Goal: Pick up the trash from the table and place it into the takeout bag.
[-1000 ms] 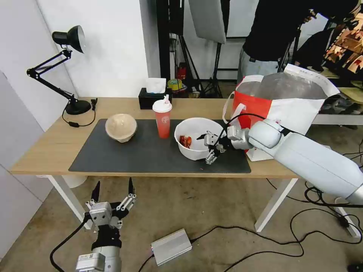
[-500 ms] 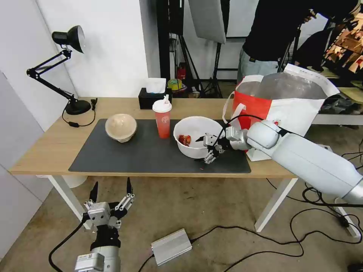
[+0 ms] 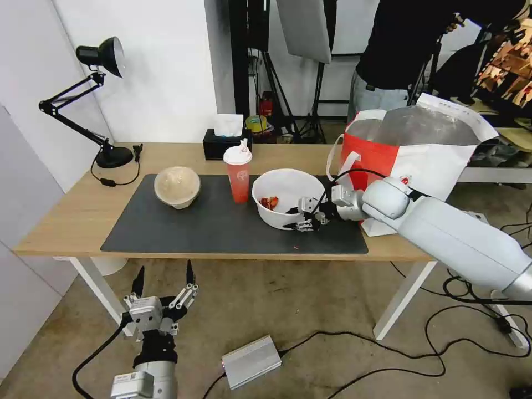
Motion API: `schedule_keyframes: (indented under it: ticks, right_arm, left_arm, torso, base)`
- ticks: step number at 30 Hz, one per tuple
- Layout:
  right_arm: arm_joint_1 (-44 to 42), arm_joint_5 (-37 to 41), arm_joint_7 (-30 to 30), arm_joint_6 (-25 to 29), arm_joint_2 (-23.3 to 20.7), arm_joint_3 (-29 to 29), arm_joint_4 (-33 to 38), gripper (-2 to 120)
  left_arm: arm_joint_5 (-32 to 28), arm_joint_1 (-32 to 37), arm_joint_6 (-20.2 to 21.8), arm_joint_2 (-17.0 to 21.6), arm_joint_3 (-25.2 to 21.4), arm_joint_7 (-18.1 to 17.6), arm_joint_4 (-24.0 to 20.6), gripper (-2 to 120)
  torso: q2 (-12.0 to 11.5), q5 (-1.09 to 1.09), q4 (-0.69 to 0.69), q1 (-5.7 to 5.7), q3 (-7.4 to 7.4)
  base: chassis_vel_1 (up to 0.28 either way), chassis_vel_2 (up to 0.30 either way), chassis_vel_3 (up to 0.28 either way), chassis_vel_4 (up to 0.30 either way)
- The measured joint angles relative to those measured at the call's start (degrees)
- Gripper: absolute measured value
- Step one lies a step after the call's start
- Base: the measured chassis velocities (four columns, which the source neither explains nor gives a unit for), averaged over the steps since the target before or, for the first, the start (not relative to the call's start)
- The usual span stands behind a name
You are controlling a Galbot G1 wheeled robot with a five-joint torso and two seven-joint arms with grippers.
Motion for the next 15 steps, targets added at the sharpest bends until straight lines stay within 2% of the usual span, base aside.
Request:
schedule_keyframes:
  ticks: [2, 4, 5, 15]
  right_arm:
    - [0.1, 0.1, 0.1, 0.0, -0.1, 0.0, 0.1, 10]
    - [0.1, 0.2, 0.1, 0.0, -0.1, 0.0, 0.1, 7]
    - [0.2, 0.2, 0.2, 0.0, -0.1, 0.0, 0.1, 1]
    - [0.0, 0.8, 0.5, 0.0, -0.9, 0.2, 0.8, 0]
  left_arm:
    - [0.1, 0.0, -0.2, 0.0, 0.0, 0.0, 0.0, 100]
    - [0.2, 0.0, -0.3, 0.0, 0.0, 0.0, 0.0, 100]
    - [0.2, 0.1, -0.3, 0.0, 0.0, 0.0, 0.0, 100]
    - [0.5, 0.2, -0.5, 0.0, 0.2, -0.1, 0.0, 100]
  torso:
    - [0.0, 0.00, 0.00, 0.00, 0.00]
    - [0.0, 0.00, 0.00, 0.00, 0.00]
    - [0.0, 0.00, 0.00, 0.00, 0.00]
    - [0.0, 0.00, 0.00, 0.00, 0.00]
  base:
    - [0.000, 0.000, 0.000, 0.000]
    - [0.000, 0.000, 0.000, 0.000]
    - [0.000, 0.000, 0.000, 0.000]
    - [0.000, 0.000, 0.000, 0.000]
